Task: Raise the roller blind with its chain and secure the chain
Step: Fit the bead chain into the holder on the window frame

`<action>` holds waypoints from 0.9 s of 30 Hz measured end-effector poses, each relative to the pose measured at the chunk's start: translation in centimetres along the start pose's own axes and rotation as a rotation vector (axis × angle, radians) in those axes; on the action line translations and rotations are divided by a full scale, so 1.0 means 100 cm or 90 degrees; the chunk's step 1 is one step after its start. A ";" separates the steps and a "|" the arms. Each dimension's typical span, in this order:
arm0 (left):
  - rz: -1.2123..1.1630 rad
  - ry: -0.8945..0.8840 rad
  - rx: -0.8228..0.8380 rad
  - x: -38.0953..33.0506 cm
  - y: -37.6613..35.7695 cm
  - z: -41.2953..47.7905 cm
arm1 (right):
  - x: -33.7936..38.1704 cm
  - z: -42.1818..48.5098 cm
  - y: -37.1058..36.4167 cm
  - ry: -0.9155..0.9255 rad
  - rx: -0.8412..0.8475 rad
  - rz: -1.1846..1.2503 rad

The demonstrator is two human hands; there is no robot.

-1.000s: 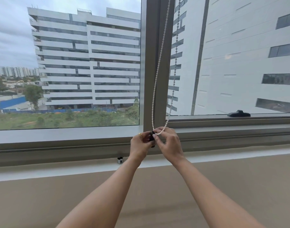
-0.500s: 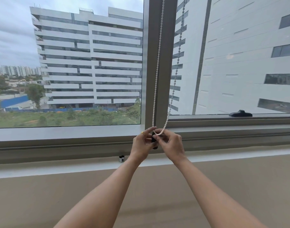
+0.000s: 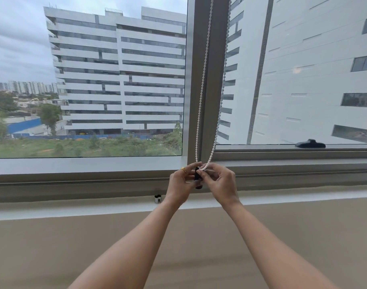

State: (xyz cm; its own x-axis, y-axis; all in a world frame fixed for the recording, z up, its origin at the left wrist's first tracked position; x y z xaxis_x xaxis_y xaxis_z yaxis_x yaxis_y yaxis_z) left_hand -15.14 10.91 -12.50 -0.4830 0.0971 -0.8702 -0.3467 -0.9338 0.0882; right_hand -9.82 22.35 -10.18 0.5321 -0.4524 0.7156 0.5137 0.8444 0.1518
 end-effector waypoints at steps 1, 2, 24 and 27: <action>-0.001 0.000 -0.001 0.000 0.001 0.000 | 0.000 -0.001 -0.001 -0.001 0.001 0.003; 0.000 -0.001 -0.001 0.000 0.001 -0.001 | 0.001 -0.001 -0.001 -0.005 0.000 0.010; 0.075 0.031 -0.008 0.003 0.052 0.006 | -0.065 -0.024 -0.079 -0.226 0.207 -0.184; 0.089 0.033 -0.020 0.004 0.066 0.007 | -0.066 -0.029 -0.103 -0.234 0.243 -0.151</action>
State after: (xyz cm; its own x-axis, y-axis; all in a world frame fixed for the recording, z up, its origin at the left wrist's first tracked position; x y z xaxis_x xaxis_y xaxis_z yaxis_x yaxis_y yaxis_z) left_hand -18.20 5.00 -11.94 -0.4818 -0.0522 -0.8747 -0.2526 -0.9476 0.1957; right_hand -16.64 15.77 -18.46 0.1292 -0.5699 0.8115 0.2746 0.8069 0.5229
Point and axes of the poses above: each hand's wrist, its own z-axis towards the middle knuckle, its own y-axis out of the back of the hand, x = y × z, the point moved 9 cm from there along z, towards the middle knuckle, and after that the axes turned 1 degree about -y, right-handed, at the moved point
